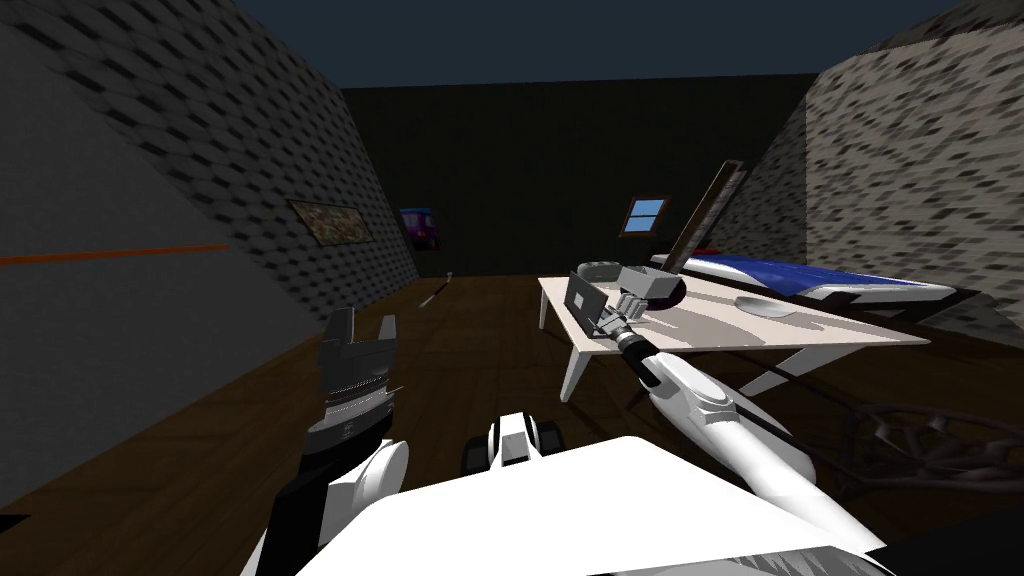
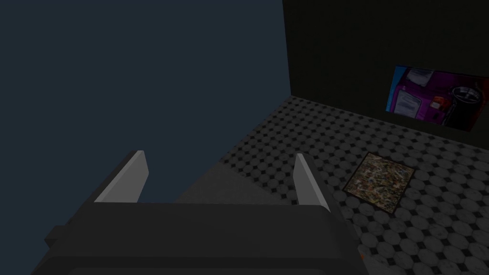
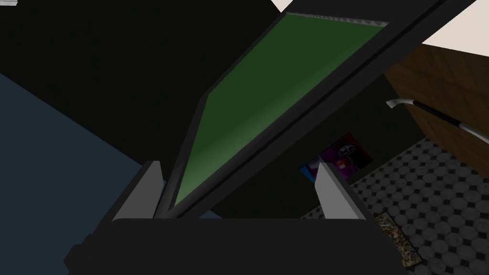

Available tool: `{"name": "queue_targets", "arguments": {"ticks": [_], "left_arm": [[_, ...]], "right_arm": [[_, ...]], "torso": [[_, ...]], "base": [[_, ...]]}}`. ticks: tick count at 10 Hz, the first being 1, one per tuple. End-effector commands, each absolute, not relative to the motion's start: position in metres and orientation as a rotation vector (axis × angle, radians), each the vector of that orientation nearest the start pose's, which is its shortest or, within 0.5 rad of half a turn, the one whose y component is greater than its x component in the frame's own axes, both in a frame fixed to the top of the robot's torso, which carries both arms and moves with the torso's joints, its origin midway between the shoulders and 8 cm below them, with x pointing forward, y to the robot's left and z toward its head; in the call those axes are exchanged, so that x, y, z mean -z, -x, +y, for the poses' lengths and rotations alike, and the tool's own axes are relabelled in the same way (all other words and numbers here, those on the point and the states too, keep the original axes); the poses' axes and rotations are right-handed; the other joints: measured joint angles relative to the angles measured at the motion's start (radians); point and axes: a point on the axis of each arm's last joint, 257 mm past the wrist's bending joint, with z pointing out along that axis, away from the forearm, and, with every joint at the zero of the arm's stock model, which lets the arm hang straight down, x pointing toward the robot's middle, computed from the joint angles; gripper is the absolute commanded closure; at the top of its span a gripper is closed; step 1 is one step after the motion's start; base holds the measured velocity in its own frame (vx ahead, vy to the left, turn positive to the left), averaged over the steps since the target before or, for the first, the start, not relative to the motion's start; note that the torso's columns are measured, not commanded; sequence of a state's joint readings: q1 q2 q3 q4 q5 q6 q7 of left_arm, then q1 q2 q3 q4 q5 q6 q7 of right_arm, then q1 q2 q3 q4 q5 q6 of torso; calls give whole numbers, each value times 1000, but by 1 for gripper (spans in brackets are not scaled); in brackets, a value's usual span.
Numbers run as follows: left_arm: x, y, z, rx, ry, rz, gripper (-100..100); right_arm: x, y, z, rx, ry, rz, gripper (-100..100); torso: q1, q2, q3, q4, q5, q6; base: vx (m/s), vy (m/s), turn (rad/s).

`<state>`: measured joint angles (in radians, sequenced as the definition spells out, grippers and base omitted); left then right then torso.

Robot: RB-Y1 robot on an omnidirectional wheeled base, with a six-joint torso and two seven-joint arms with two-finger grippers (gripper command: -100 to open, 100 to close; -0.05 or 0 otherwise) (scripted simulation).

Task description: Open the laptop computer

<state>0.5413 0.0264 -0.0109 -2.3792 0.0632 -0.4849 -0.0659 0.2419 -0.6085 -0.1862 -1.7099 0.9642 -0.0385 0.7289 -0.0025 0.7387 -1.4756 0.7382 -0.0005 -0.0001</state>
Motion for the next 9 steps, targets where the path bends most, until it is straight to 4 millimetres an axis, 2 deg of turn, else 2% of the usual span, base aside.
{"name": "queue_targets", "arguments": {"ticks": [1,2,9], "left_arm": [[-52,-323,280,1292,617,580,0],[-52,-323,280,1292,617,580,0],[-52,-323,280,1292,617,580,0]], "right_arm": [[167,-472,-474,686,515,1536,-100],[166,-472,-475,686,513,1536,100],[168,-490,-483,455,254,1568,100]], "torso": [[-1,-4,-2,-1,0,0],[0,-2,-1,-1,0,0],[-2,-2,-1,0,0,3]], "base": [[54,7,13],[8,1,-1],[-46,-59,21]]}}
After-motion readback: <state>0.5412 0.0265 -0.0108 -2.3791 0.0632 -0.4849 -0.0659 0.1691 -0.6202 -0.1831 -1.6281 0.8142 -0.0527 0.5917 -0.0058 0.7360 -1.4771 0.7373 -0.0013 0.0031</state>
